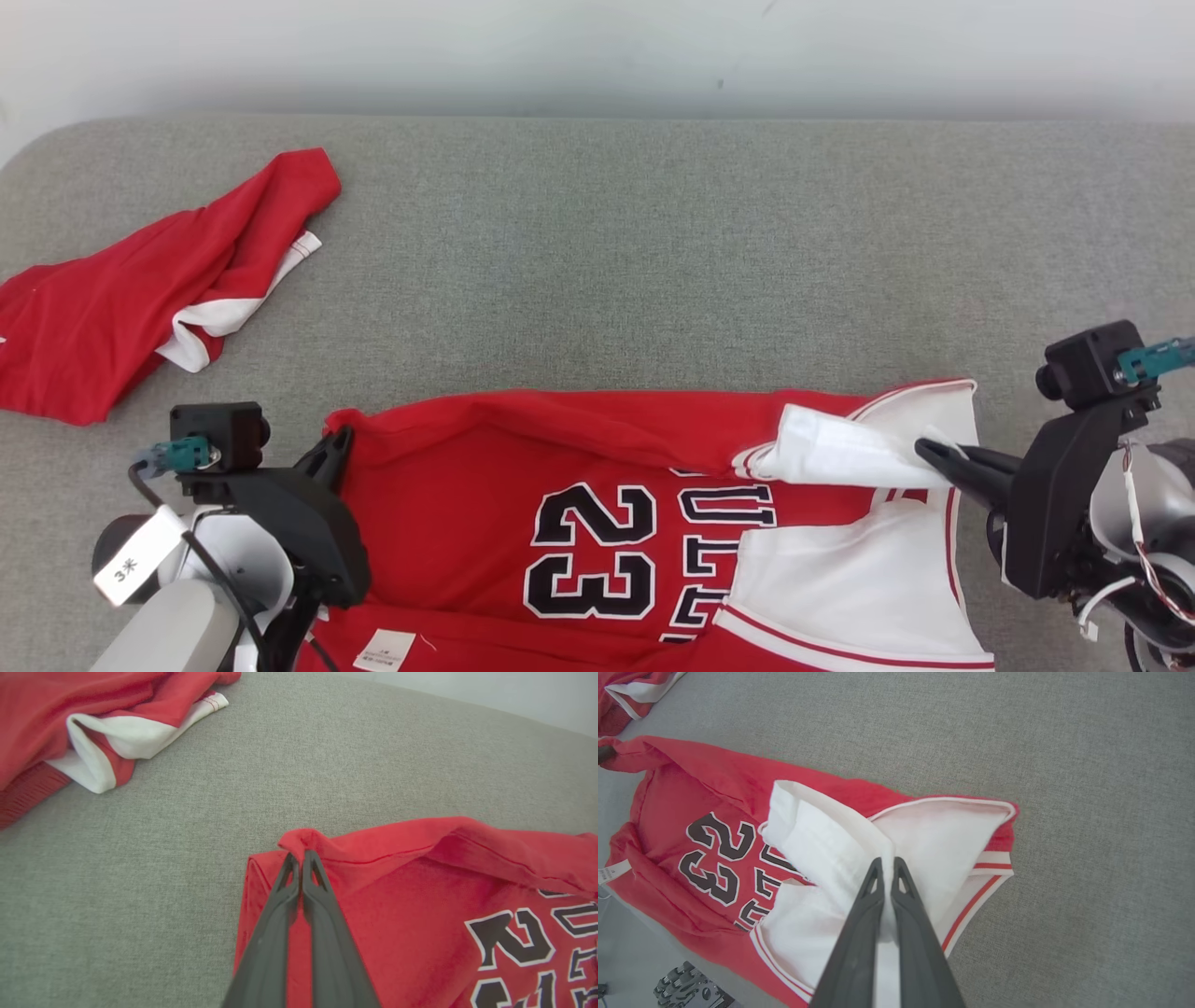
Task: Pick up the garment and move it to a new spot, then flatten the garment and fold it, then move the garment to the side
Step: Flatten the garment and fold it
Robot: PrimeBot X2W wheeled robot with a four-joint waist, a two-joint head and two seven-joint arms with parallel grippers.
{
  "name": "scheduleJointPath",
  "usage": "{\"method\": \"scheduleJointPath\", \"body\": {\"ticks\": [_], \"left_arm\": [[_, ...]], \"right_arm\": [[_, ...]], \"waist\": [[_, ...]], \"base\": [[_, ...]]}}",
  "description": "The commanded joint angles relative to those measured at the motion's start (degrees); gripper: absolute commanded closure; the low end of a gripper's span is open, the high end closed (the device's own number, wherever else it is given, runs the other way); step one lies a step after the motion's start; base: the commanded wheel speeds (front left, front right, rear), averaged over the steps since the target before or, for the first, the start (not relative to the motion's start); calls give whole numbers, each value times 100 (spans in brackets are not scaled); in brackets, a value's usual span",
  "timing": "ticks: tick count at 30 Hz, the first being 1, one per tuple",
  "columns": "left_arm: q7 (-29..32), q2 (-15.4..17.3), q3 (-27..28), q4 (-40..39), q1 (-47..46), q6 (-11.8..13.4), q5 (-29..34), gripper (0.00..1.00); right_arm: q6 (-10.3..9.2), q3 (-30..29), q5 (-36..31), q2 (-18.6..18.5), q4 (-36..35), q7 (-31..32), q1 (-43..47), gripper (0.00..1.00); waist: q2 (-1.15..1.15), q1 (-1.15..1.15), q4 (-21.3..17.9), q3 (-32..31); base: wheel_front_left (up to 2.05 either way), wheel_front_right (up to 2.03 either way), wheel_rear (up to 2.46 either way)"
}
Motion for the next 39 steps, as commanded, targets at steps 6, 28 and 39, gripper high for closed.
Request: {"method": "scheduleJointPath", "body": {"ticks": [6,28,39], "left_arm": [[-185,139,66,71,160,-26,13,100],[-494,103,-48,496,470,-148,-82,100],[-495,113,-127,593,662,-167,-188,5]], "right_arm": [[-10,-156,-69,140,-158,126,292,100],[-10,-361,317,321,-793,640,1177,100],[-10,-366,449,390,-819,1037,1440,51]], "waist": [[0,1,-21,-60],[0,1,-54,-226],[0,1,-26,-289]], "base": [[0,0,0],[0,0,0],[0,0,0]]}}
